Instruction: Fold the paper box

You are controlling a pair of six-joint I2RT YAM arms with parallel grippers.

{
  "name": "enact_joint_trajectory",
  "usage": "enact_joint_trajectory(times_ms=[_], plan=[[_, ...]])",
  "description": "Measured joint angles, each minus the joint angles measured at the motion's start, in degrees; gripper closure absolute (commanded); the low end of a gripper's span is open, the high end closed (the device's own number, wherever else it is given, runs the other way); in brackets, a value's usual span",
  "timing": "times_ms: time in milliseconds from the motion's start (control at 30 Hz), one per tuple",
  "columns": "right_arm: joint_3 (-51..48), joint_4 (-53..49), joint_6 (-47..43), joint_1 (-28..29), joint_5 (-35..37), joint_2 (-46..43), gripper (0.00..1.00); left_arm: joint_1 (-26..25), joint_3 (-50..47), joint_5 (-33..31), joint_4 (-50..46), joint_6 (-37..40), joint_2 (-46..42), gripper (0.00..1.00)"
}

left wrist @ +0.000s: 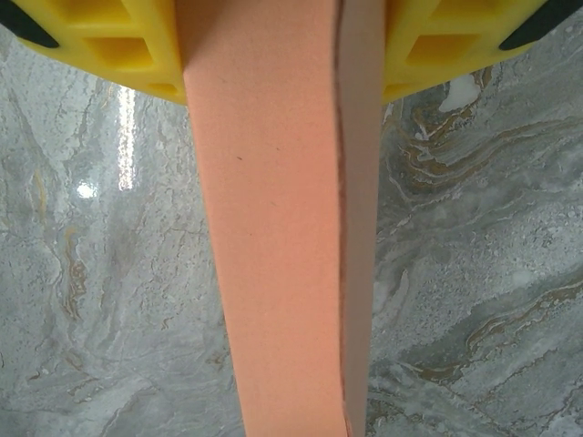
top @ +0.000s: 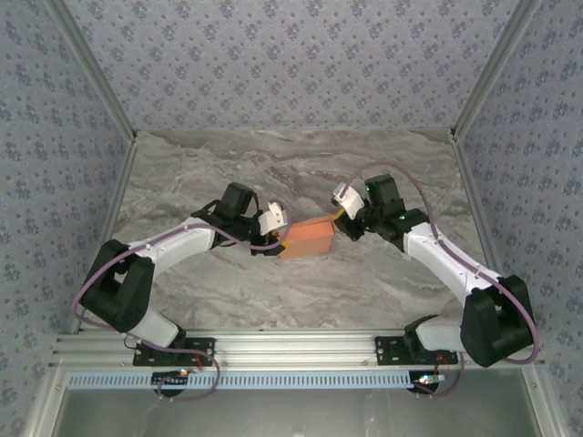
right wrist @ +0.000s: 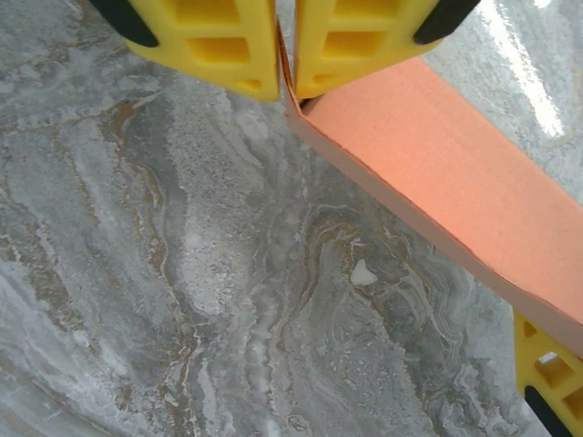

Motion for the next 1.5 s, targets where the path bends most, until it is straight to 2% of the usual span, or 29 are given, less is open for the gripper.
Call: enact_joint_trajectory(times_ms=[67, 267, 533, 700, 1167, 1500], plan=[[0.07, -0.46, 0.55, 0.35, 0.28, 0.0, 1.0, 0.0, 0.0, -0.33, -0.04, -0.42, 0.0, 0.64], [0.63, -0.81, 6.62, 2.51, 5.29, 0.0, 1.0, -0.02, 0.0, -1.75, 0.79, -1.97, 0.0, 0.65], [2.6, -1.64, 22.95, 10.25, 21.24, 0.44, 1.0, -0.31, -0.15, -3.61, 3.19, -3.82, 0.0, 0.65], [5.66, -3.82, 30.42, 13.53, 28.5, 3.63, 1.0, -0.5, -0.44, -5.11, 4.07, -4.5, -0.02, 0.65], [12.59, -11.47, 38.03, 14.34, 30.25, 7.28, 1.0, -0.98, -1.2, -7.08, 6.14, -4.57, -0.02, 0.65], [10.1, -9.53, 38.77, 14.32, 30.67, 7.08, 1.0, -1.14, -1.22, -7.76, 6.21, -4.28, 0.0, 0.65]])
